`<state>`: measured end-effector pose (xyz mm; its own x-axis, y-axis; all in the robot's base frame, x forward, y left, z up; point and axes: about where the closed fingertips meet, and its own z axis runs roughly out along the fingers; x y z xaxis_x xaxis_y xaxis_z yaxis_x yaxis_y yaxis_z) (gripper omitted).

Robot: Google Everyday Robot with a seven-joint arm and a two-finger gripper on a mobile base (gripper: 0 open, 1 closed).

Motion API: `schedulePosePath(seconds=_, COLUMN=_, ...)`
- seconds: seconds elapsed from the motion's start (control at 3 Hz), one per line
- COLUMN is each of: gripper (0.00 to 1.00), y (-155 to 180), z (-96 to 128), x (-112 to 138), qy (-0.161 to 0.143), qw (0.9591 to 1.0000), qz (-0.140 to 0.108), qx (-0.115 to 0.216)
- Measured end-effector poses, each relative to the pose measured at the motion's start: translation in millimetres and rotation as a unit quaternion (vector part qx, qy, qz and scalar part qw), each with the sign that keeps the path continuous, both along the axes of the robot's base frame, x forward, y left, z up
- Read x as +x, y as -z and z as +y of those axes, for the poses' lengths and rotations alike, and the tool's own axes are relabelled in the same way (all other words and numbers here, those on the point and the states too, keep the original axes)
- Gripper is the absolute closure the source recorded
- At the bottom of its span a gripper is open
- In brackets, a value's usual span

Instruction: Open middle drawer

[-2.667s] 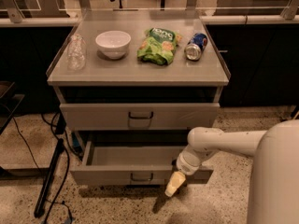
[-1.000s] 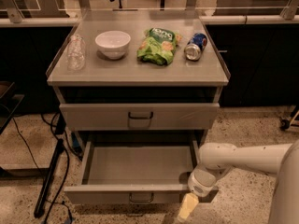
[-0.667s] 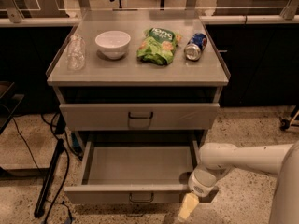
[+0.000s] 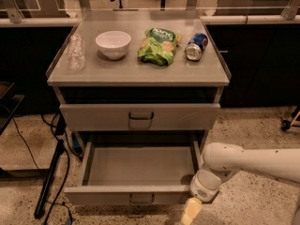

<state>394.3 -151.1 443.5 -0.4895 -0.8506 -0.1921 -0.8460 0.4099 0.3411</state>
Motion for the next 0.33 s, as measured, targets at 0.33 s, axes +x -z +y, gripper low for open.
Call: schedulePosePath(seconds=0.33, gripper=0.0, y=0.0, z=0.0, x=0.0, qy=0.0, qw=1.0, qz=0.0, qx=0.0)
